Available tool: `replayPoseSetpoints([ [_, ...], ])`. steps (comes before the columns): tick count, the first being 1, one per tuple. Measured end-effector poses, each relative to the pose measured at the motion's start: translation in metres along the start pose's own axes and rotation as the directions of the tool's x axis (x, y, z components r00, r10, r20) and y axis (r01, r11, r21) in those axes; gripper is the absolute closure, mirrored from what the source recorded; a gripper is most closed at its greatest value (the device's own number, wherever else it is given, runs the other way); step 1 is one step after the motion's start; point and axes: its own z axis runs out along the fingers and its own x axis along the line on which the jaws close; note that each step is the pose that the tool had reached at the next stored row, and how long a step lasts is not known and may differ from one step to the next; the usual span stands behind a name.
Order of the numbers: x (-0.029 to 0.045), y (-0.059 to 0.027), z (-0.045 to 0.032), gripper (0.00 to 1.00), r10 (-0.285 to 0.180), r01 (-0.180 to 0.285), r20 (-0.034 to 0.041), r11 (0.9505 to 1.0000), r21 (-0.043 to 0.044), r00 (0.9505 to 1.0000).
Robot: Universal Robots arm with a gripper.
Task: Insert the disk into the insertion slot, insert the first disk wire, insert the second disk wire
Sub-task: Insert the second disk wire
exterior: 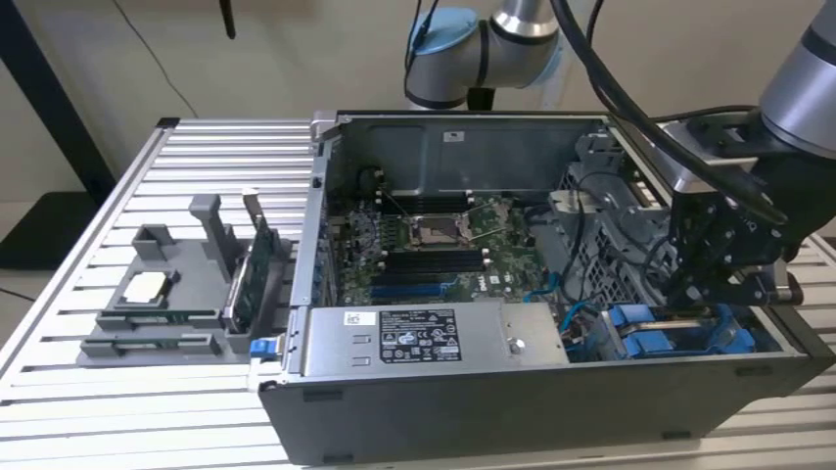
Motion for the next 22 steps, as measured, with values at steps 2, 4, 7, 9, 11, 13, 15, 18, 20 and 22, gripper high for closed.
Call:
replayPoseSetpoints([
  [2, 0.0001, 0.0, 0.0002, 0.84, 0.0, 0.0, -0.0001, 1.0, 0.0001, 1.0],
  [4, 0.0001, 0.0, 0.0007, 0.84, 0.0, 0.0, 0.0, 1.0, 0.0, 1.0],
  [7, 0.0002, 0.0, 0.0014, 0.84, 0.0, 0.0, -0.0001, 1.0, 0.0, 1.0],
  [9, 0.0002, 0.0, 0.0026, 0.84, 0.0, 0.0, 0.0002, 1.0, 0.0, 1.0],
  [11, 0.0003, 0.0, 0.0042, 0.84, 0.0, 0.0, 0.0001, 1.0, 0.0, 1.0],
  [13, 0.0003, 0.0, 0.0045, 0.84, 0.0, 0.0, -0.0001, 1.0, 0.0, 1.0],
  [15, 0.0003, 0.0, 0.0044, 0.82, 0.0, 0.0, 0.0001, 1.0, -0.0002, 1.0],
  [18, 0.0002, 0.0001, 0.0015, 0.76, 0.0, 0.0, 0.0001, 1.0, -0.0016, 1.0],
  [20, 0.0, 0.0, -0.002, 0.76, 0.0, 0.0, -0.0001, 1.0, -0.0023, 1.0],
  [22, -0.0002, -0.0001, -0.0054, 0.76, 0.0, 0.0, 0.0, 1.0, -0.0026, 1.0],
])
